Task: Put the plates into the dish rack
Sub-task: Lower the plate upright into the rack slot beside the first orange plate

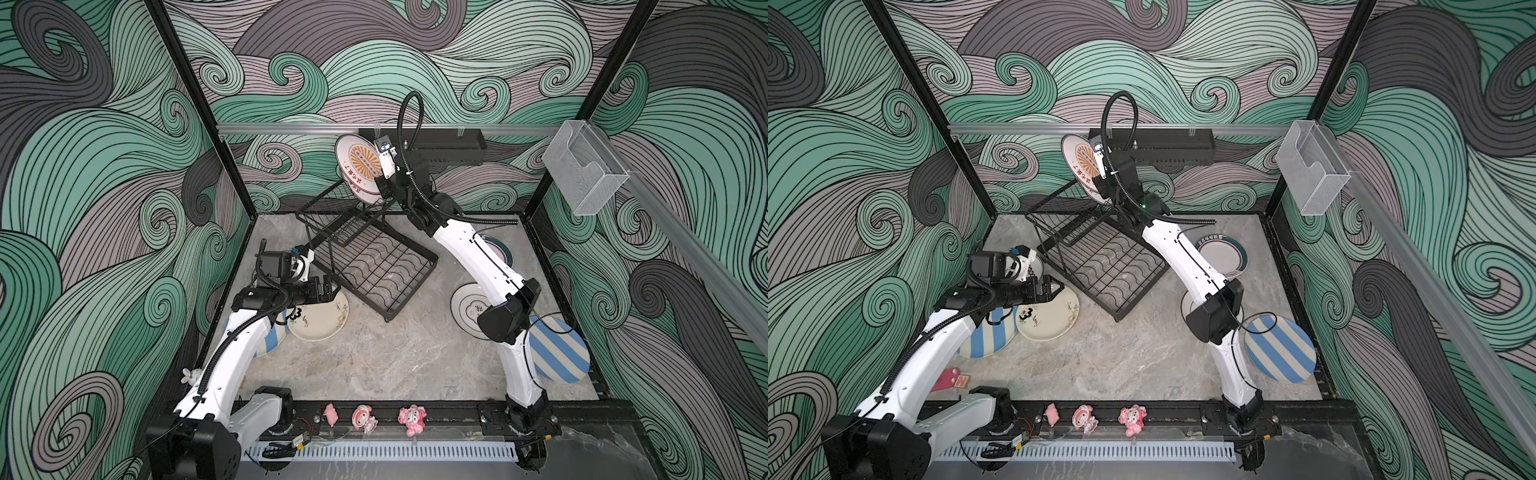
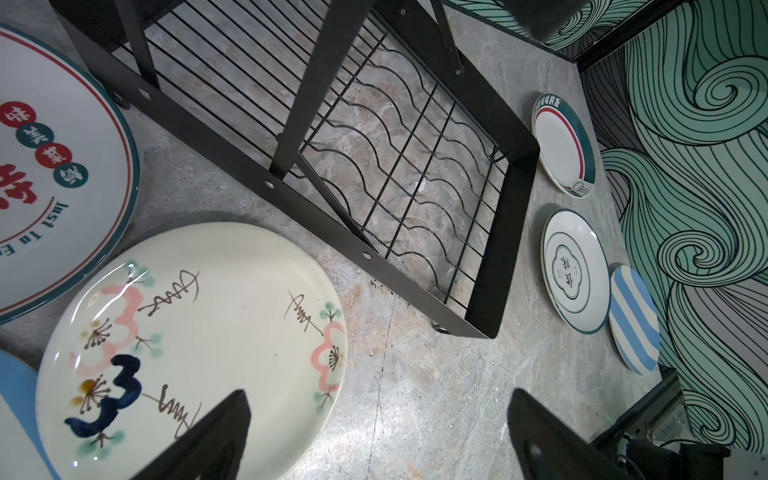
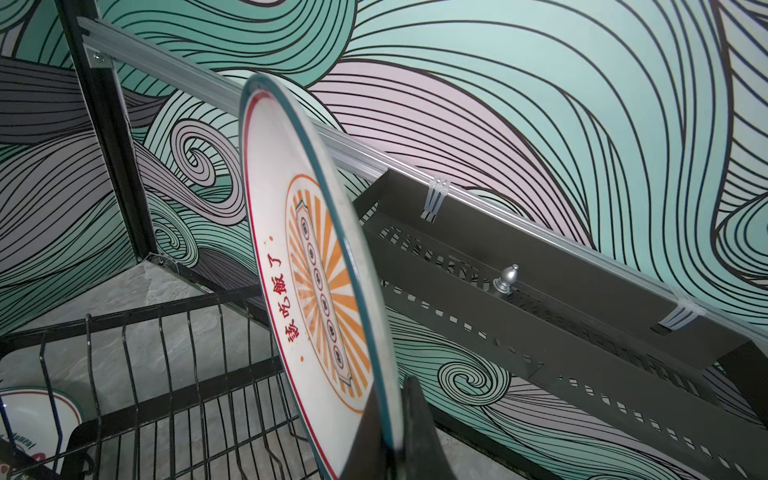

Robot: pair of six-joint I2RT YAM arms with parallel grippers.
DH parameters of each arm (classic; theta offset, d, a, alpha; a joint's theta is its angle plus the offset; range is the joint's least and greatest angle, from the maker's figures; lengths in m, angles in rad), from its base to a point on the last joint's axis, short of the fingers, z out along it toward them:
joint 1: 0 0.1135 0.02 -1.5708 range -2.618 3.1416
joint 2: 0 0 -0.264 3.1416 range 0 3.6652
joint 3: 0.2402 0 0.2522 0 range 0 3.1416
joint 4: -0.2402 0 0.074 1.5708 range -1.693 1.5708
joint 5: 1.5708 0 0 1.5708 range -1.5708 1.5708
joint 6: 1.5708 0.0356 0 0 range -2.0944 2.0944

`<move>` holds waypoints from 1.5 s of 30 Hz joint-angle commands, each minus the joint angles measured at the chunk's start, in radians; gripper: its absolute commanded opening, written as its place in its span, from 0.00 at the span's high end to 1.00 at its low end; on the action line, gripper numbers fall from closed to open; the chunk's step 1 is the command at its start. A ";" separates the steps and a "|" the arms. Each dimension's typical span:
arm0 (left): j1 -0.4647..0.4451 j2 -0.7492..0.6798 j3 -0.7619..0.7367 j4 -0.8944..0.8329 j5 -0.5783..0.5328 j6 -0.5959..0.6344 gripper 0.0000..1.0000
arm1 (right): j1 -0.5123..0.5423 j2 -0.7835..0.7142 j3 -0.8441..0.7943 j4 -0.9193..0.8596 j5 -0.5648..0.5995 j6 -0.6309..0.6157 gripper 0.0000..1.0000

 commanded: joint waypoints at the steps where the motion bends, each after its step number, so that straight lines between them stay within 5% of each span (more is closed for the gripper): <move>1: 0.005 -0.010 0.001 0.012 0.019 -0.005 0.01 | 0.006 0.003 -0.009 0.109 0.036 -0.002 1.00; 45: 0.007 0.000 -0.001 0.013 0.025 -0.004 0.01 | -0.003 0.063 -0.102 0.189 0.049 -0.039 1.00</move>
